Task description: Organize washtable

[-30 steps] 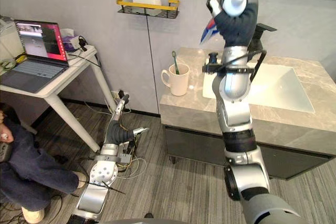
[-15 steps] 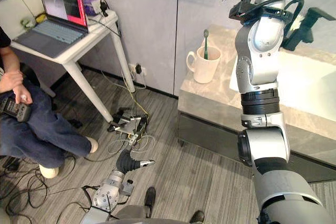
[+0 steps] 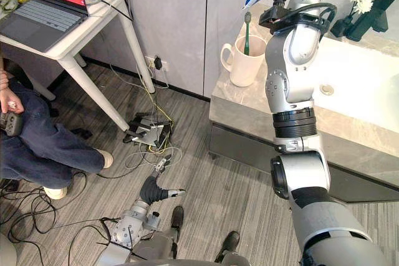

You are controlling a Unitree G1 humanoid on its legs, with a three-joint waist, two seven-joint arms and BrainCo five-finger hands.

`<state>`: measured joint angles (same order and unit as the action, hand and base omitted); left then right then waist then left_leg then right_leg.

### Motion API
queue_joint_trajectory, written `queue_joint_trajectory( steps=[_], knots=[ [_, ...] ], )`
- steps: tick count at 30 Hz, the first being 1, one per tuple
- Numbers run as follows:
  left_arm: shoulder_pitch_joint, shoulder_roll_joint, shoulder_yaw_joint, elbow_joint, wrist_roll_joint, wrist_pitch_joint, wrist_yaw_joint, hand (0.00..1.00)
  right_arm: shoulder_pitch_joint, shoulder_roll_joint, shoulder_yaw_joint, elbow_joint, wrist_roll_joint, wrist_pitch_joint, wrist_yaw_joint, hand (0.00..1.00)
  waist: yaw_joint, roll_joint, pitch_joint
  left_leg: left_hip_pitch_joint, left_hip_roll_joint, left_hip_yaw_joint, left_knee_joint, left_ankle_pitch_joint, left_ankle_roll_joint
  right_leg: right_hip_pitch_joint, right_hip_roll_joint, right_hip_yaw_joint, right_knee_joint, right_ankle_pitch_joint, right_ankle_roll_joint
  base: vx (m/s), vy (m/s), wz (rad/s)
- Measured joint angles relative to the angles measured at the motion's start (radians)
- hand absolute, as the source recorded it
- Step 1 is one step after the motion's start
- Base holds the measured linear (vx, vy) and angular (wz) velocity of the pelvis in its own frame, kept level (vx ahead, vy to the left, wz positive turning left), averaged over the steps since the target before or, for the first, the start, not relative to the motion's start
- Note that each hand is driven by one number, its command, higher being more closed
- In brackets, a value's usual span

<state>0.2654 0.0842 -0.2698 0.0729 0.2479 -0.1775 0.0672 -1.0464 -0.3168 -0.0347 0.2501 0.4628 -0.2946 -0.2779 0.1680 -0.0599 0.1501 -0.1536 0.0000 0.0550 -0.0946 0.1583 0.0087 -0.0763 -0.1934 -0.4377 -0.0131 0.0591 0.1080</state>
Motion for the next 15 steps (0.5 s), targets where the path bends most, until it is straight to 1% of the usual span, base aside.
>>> queue_joint_trajectory(
  steps=[2, 6, 7, 10, 15],
  knots=[
    [-0.003, -0.001, 0.002, 0.000, 0.000, 0.000, 0.000, 0.00, 0.020, 0.005, 0.000, -0.007, 0.000, 0.000, 0.005, 1.00, -0.001, 0.000, 0.000, 0.000, 0.000, 0.000, 0.000, 0.000, 0.000, 0.000, 0.000, 0.000, 0.000, 0.000, 0.000, 0.00, 0.000, 0.00],
    [-0.001, 0.000, 0.011, 0.001, 0.000, 0.001, 0.001, 0.00, 0.065, 0.025, 0.007, -0.010, 0.000, 0.001, 0.045, 1.00, -0.018, -0.007, 0.004, 0.000, 0.001, 0.002, 0.000, 0.000, 0.000, -0.001, 0.000, 0.002, 0.000, 0.000, 0.000, 0.00, 0.000, 0.00],
    [-0.001, -0.001, 0.013, 0.001, 0.000, 0.001, 0.001, 0.00, 0.075, 0.026, 0.006, -0.014, 0.000, 0.007, 0.052, 1.00, -0.020, -0.010, 0.006, 0.000, 0.001, 0.003, 0.000, 0.000, 0.000, -0.001, 0.000, 0.003, 0.000, 0.000, 0.000, 0.00, 0.000, 0.00],
    [-0.005, 0.003, 0.017, 0.005, 0.001, 0.005, 0.001, 0.00, 0.099, 0.025, 0.008, -0.030, 0.000, 0.021, 0.069, 1.00, -0.021, -0.019, 0.010, -0.001, 0.005, 0.004, 0.000, -0.001, -0.001, -0.002, 0.005, 0.006, -0.007, 0.006, -0.006, 0.02, -0.002, -0.04],
    [-0.010, 0.014, 0.015, 0.026, 0.001, 0.009, 0.001, 0.00, 0.113, 0.024, 0.045, -0.036, 0.001, 0.033, 0.092, 1.00, -0.021, -0.022, 0.012, -0.008, 0.021, 0.013, 0.000, -0.002, -0.001, -0.016, 0.023, 0.025, -0.012, 0.013, -0.014, 0.02, -0.018, -0.11]
  ],
)
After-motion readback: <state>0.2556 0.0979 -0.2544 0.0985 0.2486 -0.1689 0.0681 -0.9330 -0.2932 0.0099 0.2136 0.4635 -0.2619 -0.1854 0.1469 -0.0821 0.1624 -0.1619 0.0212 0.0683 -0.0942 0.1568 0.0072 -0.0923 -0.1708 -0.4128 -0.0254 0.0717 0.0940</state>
